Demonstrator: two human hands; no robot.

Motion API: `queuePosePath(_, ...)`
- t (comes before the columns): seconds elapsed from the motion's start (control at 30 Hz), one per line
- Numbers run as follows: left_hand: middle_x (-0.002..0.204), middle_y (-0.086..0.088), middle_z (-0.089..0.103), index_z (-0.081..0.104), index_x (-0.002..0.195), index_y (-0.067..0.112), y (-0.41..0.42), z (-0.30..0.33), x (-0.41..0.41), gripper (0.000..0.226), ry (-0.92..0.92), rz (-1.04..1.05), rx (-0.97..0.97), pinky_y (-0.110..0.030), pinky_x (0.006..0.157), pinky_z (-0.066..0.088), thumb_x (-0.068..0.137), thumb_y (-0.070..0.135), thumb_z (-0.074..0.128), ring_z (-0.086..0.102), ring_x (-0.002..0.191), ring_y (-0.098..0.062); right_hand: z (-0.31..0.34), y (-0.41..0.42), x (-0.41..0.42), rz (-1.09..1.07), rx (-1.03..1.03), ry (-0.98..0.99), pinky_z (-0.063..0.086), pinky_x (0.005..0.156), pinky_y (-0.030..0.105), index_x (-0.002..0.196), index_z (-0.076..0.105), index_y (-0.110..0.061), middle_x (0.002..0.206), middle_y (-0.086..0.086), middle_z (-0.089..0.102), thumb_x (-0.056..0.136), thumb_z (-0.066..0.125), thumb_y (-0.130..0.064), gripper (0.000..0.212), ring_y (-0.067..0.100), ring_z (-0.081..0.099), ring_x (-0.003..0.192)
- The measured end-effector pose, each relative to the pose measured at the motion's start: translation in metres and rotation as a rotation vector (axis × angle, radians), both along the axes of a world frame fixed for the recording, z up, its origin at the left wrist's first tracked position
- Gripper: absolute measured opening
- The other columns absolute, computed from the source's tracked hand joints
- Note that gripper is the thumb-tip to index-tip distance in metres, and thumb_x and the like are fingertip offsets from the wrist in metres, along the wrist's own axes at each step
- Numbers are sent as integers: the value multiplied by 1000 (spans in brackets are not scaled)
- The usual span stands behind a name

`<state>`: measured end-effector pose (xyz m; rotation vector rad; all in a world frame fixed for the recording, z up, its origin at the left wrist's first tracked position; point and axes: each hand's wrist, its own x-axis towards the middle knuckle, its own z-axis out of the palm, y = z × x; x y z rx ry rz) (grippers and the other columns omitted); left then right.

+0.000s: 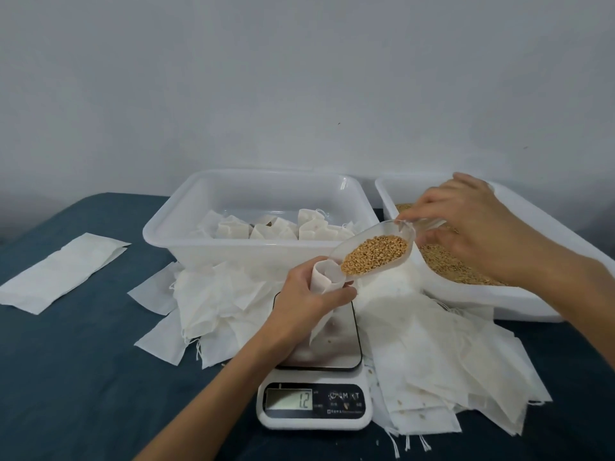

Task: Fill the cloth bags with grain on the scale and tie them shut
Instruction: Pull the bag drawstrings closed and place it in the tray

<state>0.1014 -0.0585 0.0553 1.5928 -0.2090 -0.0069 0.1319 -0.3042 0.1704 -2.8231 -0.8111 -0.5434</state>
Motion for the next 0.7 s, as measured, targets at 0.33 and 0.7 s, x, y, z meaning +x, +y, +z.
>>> queuePosePath(0.33,93,-1,74,74,101,13,2,1,0,28,15,-56,-34,-39,84,52,76,22,80,65,87,-17,2,7,-2,10,-56,-34,21,102,36,115,74,-29,104,-7,67,84,78,-14,35,22,55,104)
queuePosePath(0.7,95,1,77,75,104,16,2,1,0,31,5,-57,-29,-43,90,55,75,23,81,68,90,-15,9,13,-12,5,-94,-83,22,102,40,118,74,-27,105,-5,67,86,76,-15,33,24,55,106)
